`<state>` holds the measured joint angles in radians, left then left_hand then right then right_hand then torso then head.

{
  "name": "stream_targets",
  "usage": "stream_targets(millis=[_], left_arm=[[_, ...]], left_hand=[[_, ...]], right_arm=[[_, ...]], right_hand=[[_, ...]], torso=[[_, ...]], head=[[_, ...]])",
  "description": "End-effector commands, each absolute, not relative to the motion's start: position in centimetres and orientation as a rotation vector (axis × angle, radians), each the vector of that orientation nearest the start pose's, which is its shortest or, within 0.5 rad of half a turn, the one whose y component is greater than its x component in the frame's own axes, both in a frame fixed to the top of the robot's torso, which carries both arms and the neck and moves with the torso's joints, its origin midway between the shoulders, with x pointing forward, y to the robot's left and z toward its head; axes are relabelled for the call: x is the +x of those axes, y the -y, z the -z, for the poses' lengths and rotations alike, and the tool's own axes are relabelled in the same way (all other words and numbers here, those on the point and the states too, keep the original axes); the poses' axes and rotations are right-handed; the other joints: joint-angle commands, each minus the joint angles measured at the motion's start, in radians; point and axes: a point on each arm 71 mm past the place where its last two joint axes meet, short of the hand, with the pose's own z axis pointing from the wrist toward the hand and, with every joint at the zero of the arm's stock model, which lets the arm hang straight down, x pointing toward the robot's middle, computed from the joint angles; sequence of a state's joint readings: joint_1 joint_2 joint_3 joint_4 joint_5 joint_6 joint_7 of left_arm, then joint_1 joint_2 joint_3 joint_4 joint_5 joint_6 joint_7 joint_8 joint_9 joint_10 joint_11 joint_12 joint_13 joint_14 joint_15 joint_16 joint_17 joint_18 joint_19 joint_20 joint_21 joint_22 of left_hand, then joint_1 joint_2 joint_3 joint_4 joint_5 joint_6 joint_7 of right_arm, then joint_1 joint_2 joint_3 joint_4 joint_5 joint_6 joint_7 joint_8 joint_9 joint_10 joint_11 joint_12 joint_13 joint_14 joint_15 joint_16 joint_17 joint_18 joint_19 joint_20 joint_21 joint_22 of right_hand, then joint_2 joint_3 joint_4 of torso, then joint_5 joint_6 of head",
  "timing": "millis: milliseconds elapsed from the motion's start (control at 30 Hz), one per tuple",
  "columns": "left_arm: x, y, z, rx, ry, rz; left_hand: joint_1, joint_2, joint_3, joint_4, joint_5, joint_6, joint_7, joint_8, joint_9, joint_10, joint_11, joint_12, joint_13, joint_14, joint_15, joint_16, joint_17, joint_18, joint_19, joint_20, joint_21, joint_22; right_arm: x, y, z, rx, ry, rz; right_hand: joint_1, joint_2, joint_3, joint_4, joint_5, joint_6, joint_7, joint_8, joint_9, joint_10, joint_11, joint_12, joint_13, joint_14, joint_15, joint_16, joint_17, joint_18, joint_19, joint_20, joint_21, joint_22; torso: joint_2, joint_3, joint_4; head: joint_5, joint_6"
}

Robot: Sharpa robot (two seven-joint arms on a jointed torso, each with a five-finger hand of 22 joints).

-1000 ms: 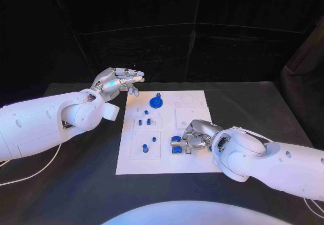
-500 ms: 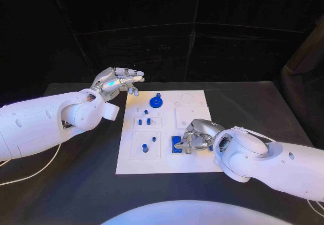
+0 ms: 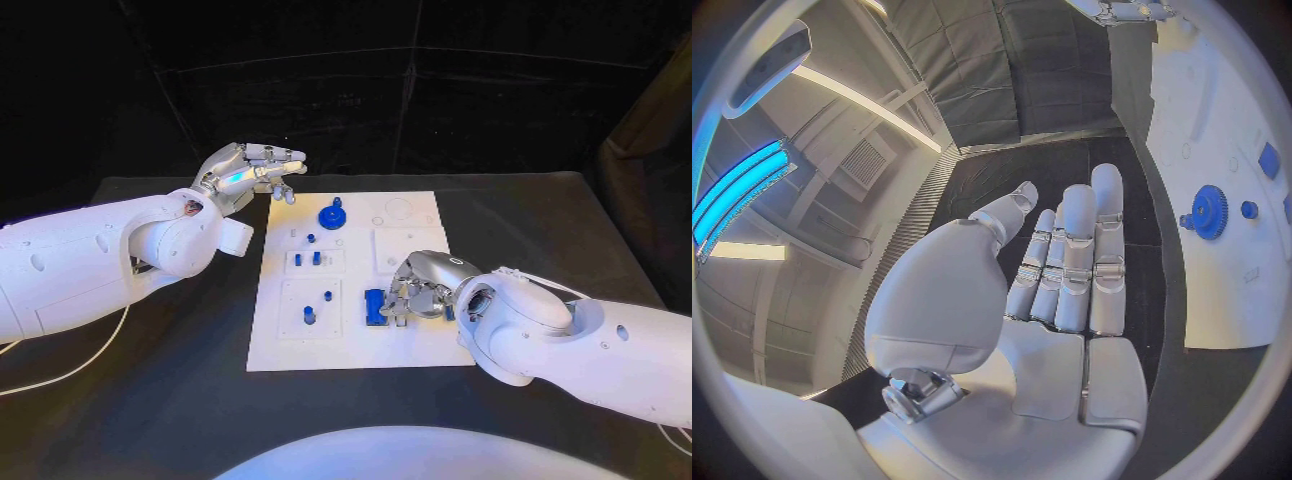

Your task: Assemble the parts on the task board

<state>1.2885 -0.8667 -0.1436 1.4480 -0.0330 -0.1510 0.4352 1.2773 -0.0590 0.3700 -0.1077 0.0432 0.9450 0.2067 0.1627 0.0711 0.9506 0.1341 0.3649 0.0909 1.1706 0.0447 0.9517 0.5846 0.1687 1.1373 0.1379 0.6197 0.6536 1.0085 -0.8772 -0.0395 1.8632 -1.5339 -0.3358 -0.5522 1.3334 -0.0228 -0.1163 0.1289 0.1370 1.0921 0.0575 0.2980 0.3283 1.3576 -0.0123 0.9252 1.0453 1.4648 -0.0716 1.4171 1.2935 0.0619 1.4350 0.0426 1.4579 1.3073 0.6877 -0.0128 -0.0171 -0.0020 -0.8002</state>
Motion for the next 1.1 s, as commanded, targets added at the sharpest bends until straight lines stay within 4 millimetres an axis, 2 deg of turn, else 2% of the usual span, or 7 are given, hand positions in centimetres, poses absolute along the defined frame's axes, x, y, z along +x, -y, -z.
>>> stream_targets(millis=[33,367,500,667,867,1000,1100], left_arm=[[50.2,-23.6,17.1,-0.984,-1.470,1.602],[50.1,-23.7,17.1,-0.985,-1.469,1.601],[50.1,-23.7,17.1,-0.986,-1.469,1.600],[50.1,-23.8,17.1,-0.986,-1.468,1.598],[50.1,-23.8,17.1,-0.986,-1.468,1.599],[50.1,-23.7,17.1,-0.985,-1.470,1.601],[50.1,-23.6,17.2,-0.985,-1.470,1.601]], left_hand=[[0.000,0.006,-0.006,0.001,0.005,-0.005,0.000,0.004,0.000,-0.010,0.000,0.005,0.001,-0.008,0.000,0.005,-0.001,0.014,0.003,0.004,-0.006,-0.001],[0.000,0.006,-0.006,0.001,0.005,-0.005,0.000,0.004,0.000,-0.010,0.000,0.005,0.001,-0.008,0.000,0.005,-0.001,0.014,0.003,0.004,-0.006,-0.001],[0.000,0.006,-0.006,0.001,0.005,-0.005,0.000,0.004,0.000,-0.010,0.000,0.005,0.001,-0.008,0.000,0.005,-0.001,0.014,0.003,0.004,-0.006,-0.001],[0.000,0.006,-0.006,0.001,0.005,-0.005,0.000,0.004,0.000,-0.010,0.000,0.005,0.001,-0.008,0.000,0.005,-0.001,0.014,0.003,0.004,-0.006,-0.001],[0.000,0.006,-0.006,0.001,0.005,-0.005,0.000,0.004,0.000,-0.010,0.000,0.005,0.001,-0.008,0.000,0.005,-0.001,0.014,0.003,0.004,-0.006,-0.001],[0.000,0.006,-0.006,0.001,0.005,-0.005,0.000,0.004,0.000,-0.010,0.000,0.005,0.001,-0.008,0.000,0.005,-0.001,0.014,0.003,0.004,-0.006,-0.001],[0.000,0.006,-0.006,0.001,0.005,-0.005,0.000,0.004,0.000,-0.010,0.000,0.005,0.001,-0.008,0.000,0.005,-0.001,0.014,0.003,0.004,-0.006,-0.001]], right_arm=[[38.2,14.3,23.6,-0.017,-1.890,-0.567],[38.3,14.4,23.5,-0.005,-1.864,-0.584],[38.1,15.2,23.1,0.030,-1.836,-0.617],[37.6,18.0,22.7,0.122,-1.842,-0.624],[37.5,21.8,22.6,0.162,-1.884,-0.533],[37.5,23.7,22.6,0.153,-1.904,-0.462],[37.6,24.4,22.7,0.134,-1.915,-0.417]], right_hand=[[-0.013,-0.002,-0.006,0.003,-0.005,0.005,0.005,-0.006,0.001,0.003,-0.001,-0.003,0.002,0.055,-0.004,-0.001,0.001,-0.015,-0.001,-0.004,-0.002,0.081],[-0.023,0.008,-0.011,0.011,0.003,0.007,0.004,-0.007,0.004,0.006,-0.002,-0.001,0.005,0.056,-0.004,-0.001,0.003,-0.015,0.000,-0.003,-0.001,0.082],[-0.050,0.015,-0.023,0.031,0.032,-0.001,0.007,-0.014,0.004,0.006,0.001,-0.006,0.005,0.055,-0.003,-0.003,-0.001,-0.014,-0.002,-0.002,-0.003,0.079],[-0.060,0.018,-0.035,0.046,0.064,-0.025,0.015,-0.033,0.001,0.002,0.007,-0.013,0.004,0.054,0.002,-0.007,-0.005,-0.013,-0.006,0.001,-0.007,0.075],[-0.052,0.020,-0.043,0.047,0.070,-0.052,0.026,-0.061,-0.007,-0.006,0.016,-0.031,-0.005,0.053,0.009,-0.010,-0.008,-0.012,-0.009,0.007,-0.010,0.071],[-0.050,0.023,-0.044,0.049,0.074,-0.050,0.027,-0.063,-0.008,-0.008,0.017,-0.036,-0.007,0.053,0.011,-0.011,-0.009,-0.012,-0.010,0.009,-0.011,0.070],[-0.052,0.025,-0.047,0.052,0.077,-0.040,0.026,-0.062,-0.006,-0.008,0.017,-0.037,-0.007,0.053,0.011,-0.010,-0.008,-0.012,-0.010,0.010,-0.011,0.071]], torso=[[0.001,-0.0005,0.0005],[0.000,-0.0002,0.0006],[-0.001,0.0003,0.0001],[-0.002,0.0000,-0.0023],[-0.001,-0.0002,-0.0021],[0.000,0.0009,-0.0007],[0.001,0.0024,-0.0027]], head=[[0.001,-0.001],[0.001,-0.002],[-0.001,0.001],[-0.006,0.002],[-0.020,0.009],[-0.026,0.011],[-0.029,0.013]])
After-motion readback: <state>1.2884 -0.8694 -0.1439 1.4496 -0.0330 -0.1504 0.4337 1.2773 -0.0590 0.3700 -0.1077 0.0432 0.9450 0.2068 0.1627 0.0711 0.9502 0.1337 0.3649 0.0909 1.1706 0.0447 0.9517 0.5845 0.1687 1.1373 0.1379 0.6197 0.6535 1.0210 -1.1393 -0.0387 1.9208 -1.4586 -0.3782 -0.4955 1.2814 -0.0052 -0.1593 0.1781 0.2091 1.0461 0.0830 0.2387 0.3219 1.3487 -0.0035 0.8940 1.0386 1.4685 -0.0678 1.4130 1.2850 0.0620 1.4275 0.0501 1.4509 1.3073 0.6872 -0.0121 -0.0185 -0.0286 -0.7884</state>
